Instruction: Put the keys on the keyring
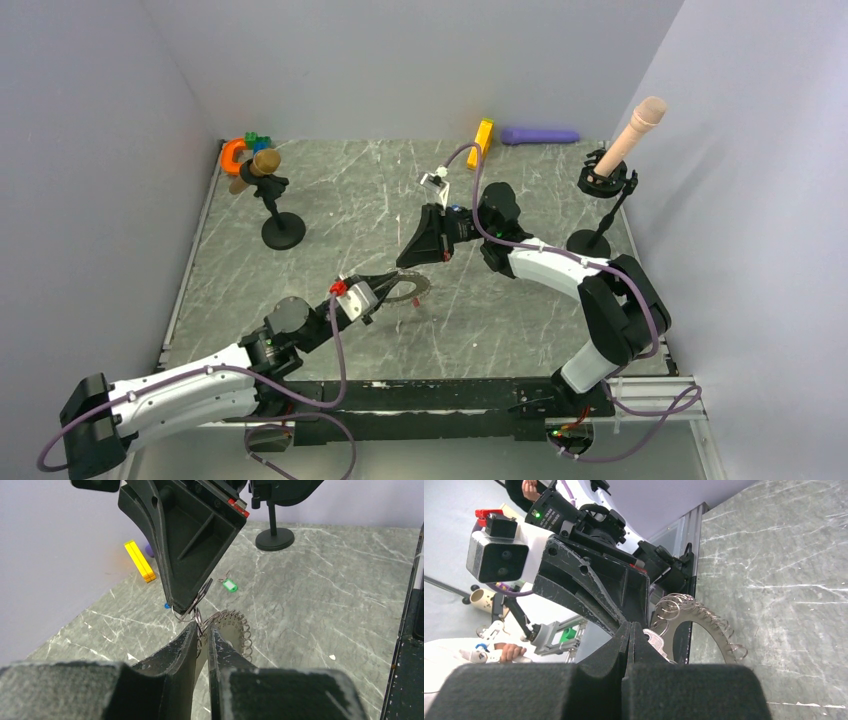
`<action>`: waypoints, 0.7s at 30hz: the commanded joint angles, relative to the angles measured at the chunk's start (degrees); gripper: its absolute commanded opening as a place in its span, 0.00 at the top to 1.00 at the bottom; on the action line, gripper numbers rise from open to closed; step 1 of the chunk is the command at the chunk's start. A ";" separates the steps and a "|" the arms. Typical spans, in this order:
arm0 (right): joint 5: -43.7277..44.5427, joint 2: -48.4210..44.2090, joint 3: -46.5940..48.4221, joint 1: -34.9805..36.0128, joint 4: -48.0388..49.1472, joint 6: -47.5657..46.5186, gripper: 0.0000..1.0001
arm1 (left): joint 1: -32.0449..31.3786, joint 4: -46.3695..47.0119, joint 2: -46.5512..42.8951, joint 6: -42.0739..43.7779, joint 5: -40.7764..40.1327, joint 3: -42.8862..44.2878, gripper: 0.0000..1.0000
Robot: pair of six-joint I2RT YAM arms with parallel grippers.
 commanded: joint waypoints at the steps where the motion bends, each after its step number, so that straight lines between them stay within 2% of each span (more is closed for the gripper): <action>1: -0.30 -1.36 0.58 -0.13 1.60 -0.57 1.00 | -0.13 -2.83 -0.53 -0.85 -0.73 2.52 0.82; 8: -0.11 -1.38 0.64 -0.17 1.37 -0.81 1.00 | -0.13 -5.36 -0.76 -0.78 -1.45 3.18 0.89; 15: -0.22 -1.42 0.67 -0.19 1.13 -1.00 1.00 | -0.15 -7.49 -0.36 -0.72 -2.10 4.02 0.88; 17: -0.20 -1.42 0.71 -0.22 1.20 -0.98 1.00 | -0.13 -7.85 -0.14 -0.71 -2.21 4.18 0.92; 19: -0.20 -1.40 0.66 -0.20 1.12 -1.08 1.00 | -0.13 -8.51 0.26 -0.66 -2.41 4.72 1.00; 21: -0.17 -1.46 0.74 -0.19 0.81 -1.56 1.00 | -0.09 -9.80 0.71 -0.56 -2.51 5.78 1.00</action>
